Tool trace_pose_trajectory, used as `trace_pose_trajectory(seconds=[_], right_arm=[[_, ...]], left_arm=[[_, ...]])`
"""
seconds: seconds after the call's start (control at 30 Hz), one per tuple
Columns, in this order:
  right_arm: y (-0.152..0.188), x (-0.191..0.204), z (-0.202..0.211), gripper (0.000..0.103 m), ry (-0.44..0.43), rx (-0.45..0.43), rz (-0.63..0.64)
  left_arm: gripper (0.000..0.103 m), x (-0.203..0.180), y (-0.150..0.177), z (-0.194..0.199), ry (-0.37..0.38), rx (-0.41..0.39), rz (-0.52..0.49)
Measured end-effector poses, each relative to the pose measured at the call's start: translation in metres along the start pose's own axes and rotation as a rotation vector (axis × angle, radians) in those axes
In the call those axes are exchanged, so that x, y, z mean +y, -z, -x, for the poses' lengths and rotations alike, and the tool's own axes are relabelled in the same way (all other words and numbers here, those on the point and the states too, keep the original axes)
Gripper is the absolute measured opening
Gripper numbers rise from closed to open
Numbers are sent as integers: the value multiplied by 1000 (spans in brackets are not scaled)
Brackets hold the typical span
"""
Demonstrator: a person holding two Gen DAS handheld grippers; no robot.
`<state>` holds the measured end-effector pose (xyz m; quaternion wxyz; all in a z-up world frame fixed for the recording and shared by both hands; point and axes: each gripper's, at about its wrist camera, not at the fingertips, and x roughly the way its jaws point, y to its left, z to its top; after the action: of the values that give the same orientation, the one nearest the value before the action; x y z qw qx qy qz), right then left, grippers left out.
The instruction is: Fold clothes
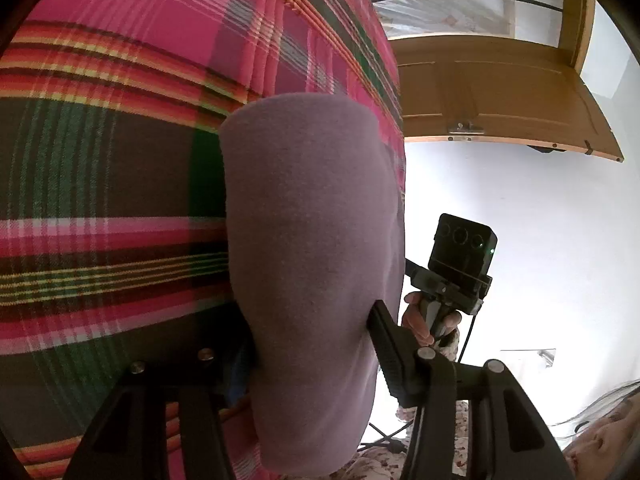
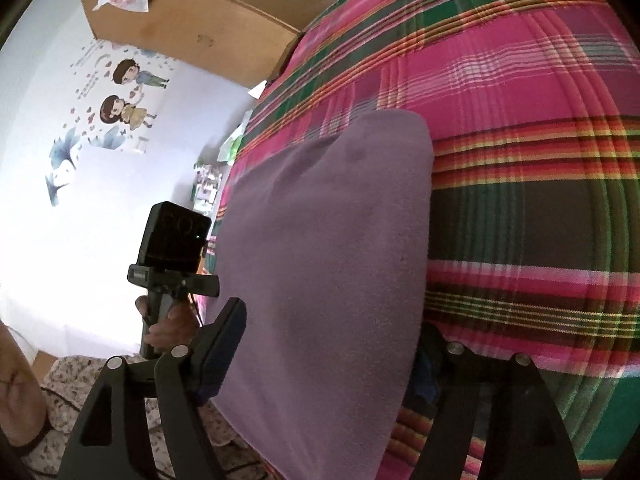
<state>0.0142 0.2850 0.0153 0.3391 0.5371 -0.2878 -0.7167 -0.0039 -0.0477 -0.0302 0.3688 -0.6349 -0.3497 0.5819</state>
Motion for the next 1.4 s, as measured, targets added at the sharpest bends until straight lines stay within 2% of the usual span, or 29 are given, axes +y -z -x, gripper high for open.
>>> trace_pose_trajectory(seconds=[0.2,0.27,0.3,0.33,0.43,0.7,0.8,0.93,1.2,1.4], right_arm=[[4,6,2,74,22,-31,-2],[7,8,3,63,65,-46,12],[9,9,4,49,105,-54,26],[10,10,5,44,123,-62,32],[12,7,7,42,118,-88,15],[16,18,6,38,197,-127,61],[20,15,5,27,147,-154,19],[24,16,4,23,126,-193,-8],[30,34,4,21,95,-253,-5],[26,53,-3,21,71,-278,13]], left_arm=[[49,-6,0,-4,-7,-8,-4],[47,-7,-1,-5,-7,-8,-1],[47,-7,-1,-6,-7,-8,0],[46,-7,-2,-7,-7,-7,2],[45,-7,-5,-9,-6,-7,10],[42,-7,-11,-13,-5,-24,11],[41,-9,-14,-16,-9,-36,13],[38,-13,-14,-14,-27,-45,-8],[34,-31,-17,-9,-9,-54,-58],[34,-44,-26,10,-3,-94,-93]])
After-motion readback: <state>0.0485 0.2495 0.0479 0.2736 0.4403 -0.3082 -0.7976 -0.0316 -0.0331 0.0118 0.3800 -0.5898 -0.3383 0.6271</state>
